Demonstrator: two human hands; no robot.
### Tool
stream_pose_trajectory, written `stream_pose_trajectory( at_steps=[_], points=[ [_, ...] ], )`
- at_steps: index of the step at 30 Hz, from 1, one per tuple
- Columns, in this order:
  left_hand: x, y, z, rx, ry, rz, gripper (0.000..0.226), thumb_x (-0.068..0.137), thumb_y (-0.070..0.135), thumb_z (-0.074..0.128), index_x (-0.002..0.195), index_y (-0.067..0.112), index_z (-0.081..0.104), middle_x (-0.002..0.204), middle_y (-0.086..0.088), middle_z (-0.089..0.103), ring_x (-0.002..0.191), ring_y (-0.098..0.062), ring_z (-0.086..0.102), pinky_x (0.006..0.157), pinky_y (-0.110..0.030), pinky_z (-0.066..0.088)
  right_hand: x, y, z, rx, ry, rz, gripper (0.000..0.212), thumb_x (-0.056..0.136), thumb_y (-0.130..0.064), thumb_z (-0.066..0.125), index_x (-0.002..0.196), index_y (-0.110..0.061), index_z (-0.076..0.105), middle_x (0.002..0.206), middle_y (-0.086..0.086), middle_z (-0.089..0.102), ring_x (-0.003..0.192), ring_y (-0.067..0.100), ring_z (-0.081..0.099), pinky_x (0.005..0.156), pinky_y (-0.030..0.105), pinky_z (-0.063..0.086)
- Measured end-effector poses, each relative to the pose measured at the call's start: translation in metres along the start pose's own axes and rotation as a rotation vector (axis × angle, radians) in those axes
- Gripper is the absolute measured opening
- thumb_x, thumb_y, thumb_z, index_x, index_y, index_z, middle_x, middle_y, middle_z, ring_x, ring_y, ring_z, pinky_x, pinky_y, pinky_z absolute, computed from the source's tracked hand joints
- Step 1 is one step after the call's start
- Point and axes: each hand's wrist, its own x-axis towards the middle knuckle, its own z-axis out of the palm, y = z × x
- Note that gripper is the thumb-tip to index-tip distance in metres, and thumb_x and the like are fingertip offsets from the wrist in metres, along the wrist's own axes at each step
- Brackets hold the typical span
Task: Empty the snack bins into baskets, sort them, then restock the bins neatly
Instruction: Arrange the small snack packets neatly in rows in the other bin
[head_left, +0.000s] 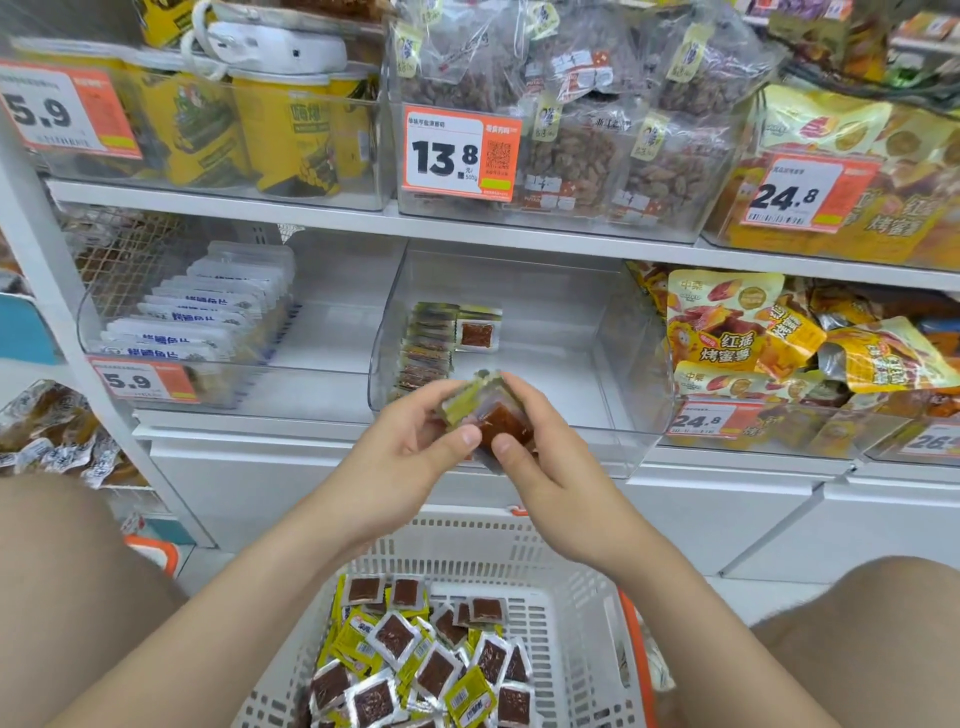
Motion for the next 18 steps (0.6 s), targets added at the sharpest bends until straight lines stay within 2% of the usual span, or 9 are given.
stream_pose_trajectory(
  at_steps=[2,3,5,6,8,10,13,18],
  points=[
    [0.013,0.0,-0.005,0.186,0.094,0.079,0.038,0.102,0.014,0.066,0.138,0.022,0.059,0.121,-0.003,0.073,0.111,-0.025,0.069,0.093,-0.027,0.056,0.016,0.005,-0.001,0.107,0.041,-0.023,0.05,0.106,-0.022,0.05,0.154,-0.027,0.039,0.144,-0.005,0.058,0.134,0.017,0.056,0.112,0.049,0.047],
    [0.018,-0.001,-0.008,0.367,0.196,0.12,0.037,0.101,0.023,0.068,0.137,0.026,0.06,0.119,0.003,0.071,0.11,-0.021,0.067,0.091,-0.025,0.053,0.027,0.009,-0.003,0.134,0.065,-0.025,0.048,0.106,-0.02,0.05,0.152,-0.026,0.04,0.141,-0.004,0.06,0.131,0.018,0.059,0.11,0.05,0.049],
    [0.027,-0.007,-0.016,0.813,0.389,0.28,0.03,0.102,0.031,0.063,0.132,0.025,0.061,0.117,0.007,0.066,0.111,-0.015,0.059,0.094,-0.027,0.045,0.052,0.019,-0.009,0.09,0.139,-0.031,0.045,0.104,-0.024,0.048,0.148,-0.026,0.042,0.138,-0.003,0.061,0.128,0.018,0.06,0.109,0.05,0.048],
    [0.03,-0.011,-0.019,0.959,0.397,0.361,0.025,0.104,0.028,0.058,0.128,0.021,0.062,0.117,0.005,0.063,0.111,-0.018,0.056,0.097,-0.032,0.044,0.067,0.026,-0.012,0.016,0.178,-0.021,0.044,0.102,-0.024,0.047,0.146,-0.026,0.043,0.137,-0.001,0.06,0.127,0.02,0.059,0.11,0.05,0.047],
    [0.033,-0.021,-0.023,1.164,0.251,0.413,0.021,0.105,0.027,0.05,0.12,0.019,0.063,0.113,0.001,0.06,0.107,-0.024,0.054,0.096,-0.042,0.047,0.1,0.042,-0.019,-0.196,0.186,0.059,0.046,0.101,-0.017,0.048,0.146,-0.02,0.043,0.136,0.008,0.058,0.127,0.027,0.056,0.111,0.042,0.043],
    [0.035,-0.034,-0.023,1.323,0.076,0.391,0.023,0.106,0.035,0.044,0.117,0.023,0.061,0.108,0.004,0.059,0.102,-0.024,0.054,0.088,-0.044,0.048,0.132,0.059,-0.022,-0.419,0.062,0.184,0.05,0.101,-0.011,0.051,0.15,-0.014,0.042,0.14,0.015,0.057,0.131,0.033,0.051,0.105,0.033,0.04],
    [0.042,-0.039,-0.022,1.318,0.027,0.369,0.019,0.106,0.038,0.043,0.108,0.026,0.056,0.098,0.006,0.055,0.092,-0.023,0.054,0.08,-0.042,0.047,0.172,0.083,-0.015,-0.629,-0.144,0.288,0.054,0.102,-0.01,0.052,0.154,-0.008,0.037,0.145,0.021,0.052,0.135,0.039,0.047,0.104,0.037,0.039],
    [0.057,-0.038,-0.024,1.194,0.042,0.356,0.016,0.101,0.039,0.052,0.093,0.026,0.055,0.085,0.008,0.047,0.079,-0.017,0.05,0.063,-0.039,0.046,0.218,0.107,0.001,-0.831,-0.193,0.276,0.051,0.097,-0.005,0.055,0.146,-0.001,0.039,0.139,0.024,0.049,0.127,0.044,0.05,0.102,0.042,0.042]
  ],
)
